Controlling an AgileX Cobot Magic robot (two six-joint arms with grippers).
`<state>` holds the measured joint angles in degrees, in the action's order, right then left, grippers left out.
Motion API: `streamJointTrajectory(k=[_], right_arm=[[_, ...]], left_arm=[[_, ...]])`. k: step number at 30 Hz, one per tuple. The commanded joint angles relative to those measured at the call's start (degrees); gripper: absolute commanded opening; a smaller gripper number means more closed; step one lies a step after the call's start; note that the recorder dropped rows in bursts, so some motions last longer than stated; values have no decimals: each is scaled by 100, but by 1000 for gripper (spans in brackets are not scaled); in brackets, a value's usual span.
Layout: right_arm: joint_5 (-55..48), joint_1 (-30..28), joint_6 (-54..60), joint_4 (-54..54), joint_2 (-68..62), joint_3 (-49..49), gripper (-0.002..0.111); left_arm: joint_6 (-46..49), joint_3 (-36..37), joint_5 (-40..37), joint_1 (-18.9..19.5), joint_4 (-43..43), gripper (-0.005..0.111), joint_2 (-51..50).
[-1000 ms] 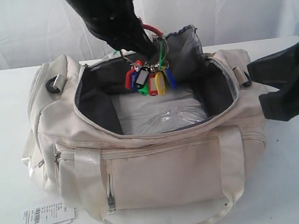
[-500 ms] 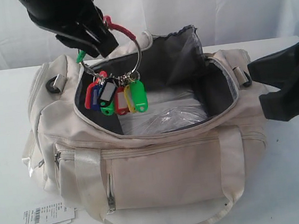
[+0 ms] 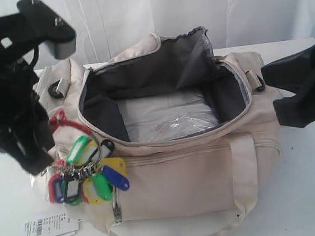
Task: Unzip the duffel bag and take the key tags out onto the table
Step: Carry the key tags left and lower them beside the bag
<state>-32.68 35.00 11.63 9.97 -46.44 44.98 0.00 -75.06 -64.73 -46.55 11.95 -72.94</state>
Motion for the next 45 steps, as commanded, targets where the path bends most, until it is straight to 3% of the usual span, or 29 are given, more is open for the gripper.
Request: streamJointTrajectory(k=[1, 11, 20, 26, 34, 45], right_arm=[[27, -4, 7, -40, 14, -27, 0], [18, -4, 7, 32, 14, -27, 0], [18, -4, 7, 32, 14, -27, 0], [18, -4, 7, 32, 14, -27, 0], [18, -4, 7, 32, 14, -27, 0], [18, -4, 7, 44, 14, -27, 0]], left_arm=[[-393, 814, -511, 9, 302, 0, 262], [-1233, 2249, -220, 32, 2103, 0, 361], [-1084, 3044, 2240, 532, 2499, 0, 348], [-853, 3295, 3348, 782, 2992, 0, 348], [-853, 3323, 3030, 1197, 3284, 0, 348], [-871, 3323, 867, 1223, 2237, 0, 359]])
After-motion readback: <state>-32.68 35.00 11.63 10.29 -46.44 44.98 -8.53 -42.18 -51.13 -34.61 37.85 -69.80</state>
